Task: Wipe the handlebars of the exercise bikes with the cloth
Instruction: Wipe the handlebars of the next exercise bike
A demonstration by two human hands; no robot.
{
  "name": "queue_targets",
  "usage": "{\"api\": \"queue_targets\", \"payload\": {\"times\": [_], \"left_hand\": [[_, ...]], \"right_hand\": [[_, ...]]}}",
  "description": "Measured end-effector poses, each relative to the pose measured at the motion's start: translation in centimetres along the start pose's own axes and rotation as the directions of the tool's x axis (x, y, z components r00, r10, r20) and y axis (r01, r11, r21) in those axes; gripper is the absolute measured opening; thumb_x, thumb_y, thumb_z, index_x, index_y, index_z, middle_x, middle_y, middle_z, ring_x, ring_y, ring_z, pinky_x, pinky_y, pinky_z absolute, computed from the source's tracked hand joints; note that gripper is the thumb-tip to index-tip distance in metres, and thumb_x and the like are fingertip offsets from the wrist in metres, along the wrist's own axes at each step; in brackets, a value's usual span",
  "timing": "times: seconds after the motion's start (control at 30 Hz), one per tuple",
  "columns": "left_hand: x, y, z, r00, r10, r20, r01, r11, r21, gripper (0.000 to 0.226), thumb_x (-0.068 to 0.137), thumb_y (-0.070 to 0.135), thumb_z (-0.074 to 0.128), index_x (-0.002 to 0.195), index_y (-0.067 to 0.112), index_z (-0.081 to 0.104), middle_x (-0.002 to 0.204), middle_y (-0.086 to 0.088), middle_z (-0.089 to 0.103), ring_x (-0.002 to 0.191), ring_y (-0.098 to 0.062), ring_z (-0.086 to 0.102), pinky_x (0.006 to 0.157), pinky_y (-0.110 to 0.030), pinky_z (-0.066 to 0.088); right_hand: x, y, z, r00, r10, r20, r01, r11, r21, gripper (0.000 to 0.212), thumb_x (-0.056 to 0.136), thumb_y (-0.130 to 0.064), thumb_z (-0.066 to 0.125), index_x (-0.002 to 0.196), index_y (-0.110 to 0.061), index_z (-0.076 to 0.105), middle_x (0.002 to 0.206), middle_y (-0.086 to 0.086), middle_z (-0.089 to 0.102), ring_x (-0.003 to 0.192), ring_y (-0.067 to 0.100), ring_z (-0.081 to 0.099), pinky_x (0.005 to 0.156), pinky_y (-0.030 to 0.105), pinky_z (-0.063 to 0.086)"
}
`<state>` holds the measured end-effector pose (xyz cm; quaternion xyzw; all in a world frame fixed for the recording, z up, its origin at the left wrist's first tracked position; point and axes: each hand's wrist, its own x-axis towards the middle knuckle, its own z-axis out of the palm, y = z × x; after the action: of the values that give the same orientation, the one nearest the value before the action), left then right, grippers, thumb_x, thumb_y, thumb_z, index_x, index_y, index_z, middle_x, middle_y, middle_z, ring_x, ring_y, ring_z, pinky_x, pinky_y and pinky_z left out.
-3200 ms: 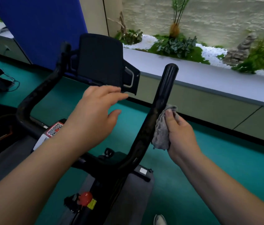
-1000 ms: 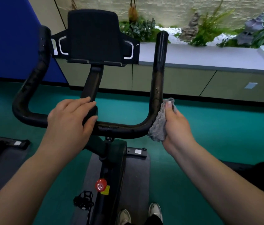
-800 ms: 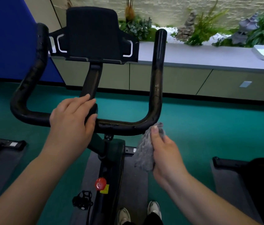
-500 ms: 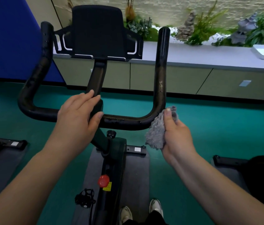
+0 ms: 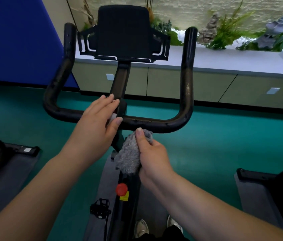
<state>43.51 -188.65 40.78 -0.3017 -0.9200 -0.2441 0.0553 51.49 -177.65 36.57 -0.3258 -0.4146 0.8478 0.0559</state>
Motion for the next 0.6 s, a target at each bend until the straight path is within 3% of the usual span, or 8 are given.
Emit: {"api": "queue_targets", "payload": {"times": [0.23,0.37,0.4,0.5,0.6], "left_hand": [[-0.4,-1.2,-1.2,1.0,0.017,0.015,-0.017,1.0,0.009,0.047,0.097,0.022,0.045,0.144,0.02,0.036,0.151,0.009,0.029,0.141,-0.007,0.017,0.11,-0.017,0.008],[-0.3,-1.4,-1.2,0.998,0.056,0.008,-0.056,0.998,-0.003,0.047,0.096,0.018,0.047,0.142,0.019,0.039,0.15,0.007,0.032,0.14,-0.007,0.019,0.109,-0.011,0.006],[-0.3,-1.5,-1.1,0.998,0.063,0.007,-0.063,0.998,-0.008,0.047,0.096,0.019,0.048,0.142,0.019,0.039,0.15,0.008,0.031,0.14,-0.005,0.019,0.107,-0.007,0.003],[-0.2,-1.4,-0.8,0.997,0.08,0.003,-0.08,0.996,-0.033,0.047,0.095,0.021,0.048,0.142,0.02,0.04,0.15,0.008,0.032,0.138,-0.004,0.019,0.103,-0.001,-0.001],[-0.2,-1.2,-0.5,0.995,0.095,0.008,-0.095,0.995,-0.043,0.048,0.095,0.022,0.048,0.142,0.02,0.04,0.15,0.008,0.032,0.14,-0.007,0.02,0.105,-0.003,0.0]], "right_hand": [[-0.2,0.5,1.9,0.996,0.042,0.076,-0.033,0.994,-0.108,0.022,0.088,-0.028,0.065,0.083,-0.006,0.066,0.082,0.013,0.071,0.077,0.026,0.069,0.078,0.04,0.057],[-3.4,-1.6,0.4,0.963,-0.139,0.23,0.218,0.904,-0.367,0.008,0.09,-0.02,0.062,0.085,-0.019,0.068,0.076,-0.006,0.071,0.071,0.007,0.066,0.06,0.016,0.049],[-4.1,-2.6,0.4,0.941,-0.2,0.273,0.302,0.858,-0.414,0.01,0.088,-0.018,0.063,0.092,-0.026,0.068,0.083,-0.011,0.072,0.076,0.0,0.066,0.063,0.012,0.049],[-4.1,-6.0,0.4,0.839,-0.408,0.36,0.543,0.658,-0.522,0.048,0.08,-0.018,0.07,0.123,-0.034,0.054,0.105,-0.021,0.065,0.096,-0.009,0.06,0.08,0.01,0.05],[-2.1,-8.9,0.5,0.675,-0.578,0.458,0.679,0.245,-0.692,0.039,0.076,-0.026,0.075,0.109,-0.03,0.055,0.096,-0.019,0.062,0.091,-0.002,0.059,0.079,0.014,0.049]]}}
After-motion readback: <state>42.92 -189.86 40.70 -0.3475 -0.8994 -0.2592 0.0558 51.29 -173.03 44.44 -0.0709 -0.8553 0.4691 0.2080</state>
